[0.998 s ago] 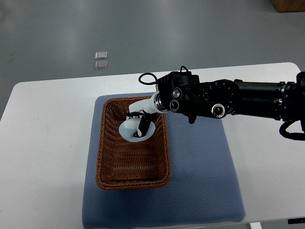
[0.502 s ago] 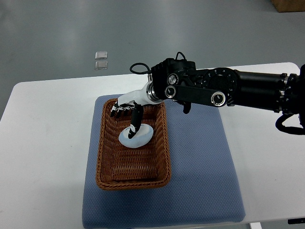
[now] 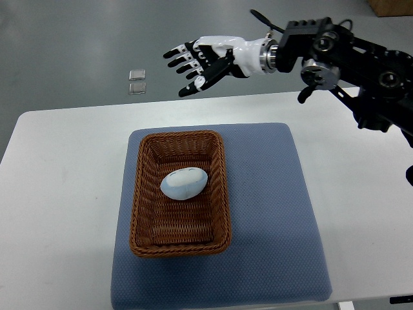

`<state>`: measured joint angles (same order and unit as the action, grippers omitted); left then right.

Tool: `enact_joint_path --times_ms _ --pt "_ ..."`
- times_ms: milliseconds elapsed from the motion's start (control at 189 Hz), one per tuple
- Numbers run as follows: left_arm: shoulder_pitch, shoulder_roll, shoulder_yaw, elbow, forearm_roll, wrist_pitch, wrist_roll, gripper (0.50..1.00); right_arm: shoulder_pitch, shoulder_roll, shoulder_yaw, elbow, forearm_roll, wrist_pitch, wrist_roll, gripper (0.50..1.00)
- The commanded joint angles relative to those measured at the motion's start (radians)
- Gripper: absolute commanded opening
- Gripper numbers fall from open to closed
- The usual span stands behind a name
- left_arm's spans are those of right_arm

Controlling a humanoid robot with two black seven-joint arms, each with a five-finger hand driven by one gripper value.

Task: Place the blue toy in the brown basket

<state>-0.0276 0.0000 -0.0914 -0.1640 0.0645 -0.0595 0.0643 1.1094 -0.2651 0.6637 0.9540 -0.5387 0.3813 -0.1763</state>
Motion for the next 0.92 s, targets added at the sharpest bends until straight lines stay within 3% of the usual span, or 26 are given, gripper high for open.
enact_joint_path --times_ms 0,121,290,460,919 --pt "0.000 0.000 -0.001 0.000 0.000 0.000 0.000 1.000 -0.166 0.003 0.214 -0.014 0.131 -0.030 0.043 0.895" --pt "0.000 0.000 -0.001 -0.002 0.000 0.000 0.000 1.000 -0.319 0.038 0.373 -0.063 0.203 -0.110 0.113 0.895" --pt "0.000 0.000 -0.001 -0.002 0.000 0.000 -0.001 1.000 -0.411 0.185 0.478 -0.172 0.269 -0.122 0.149 0.897" --pt "0.000 0.000 -0.001 0.000 0.000 0.000 0.000 1.000 -0.428 0.245 0.493 -0.261 0.282 -0.133 0.185 0.901" --pt "0.002 0.000 -0.002 -0.002 0.000 0.000 0.000 1.000 -0.430 0.254 0.494 -0.264 0.286 -0.134 0.218 0.901"
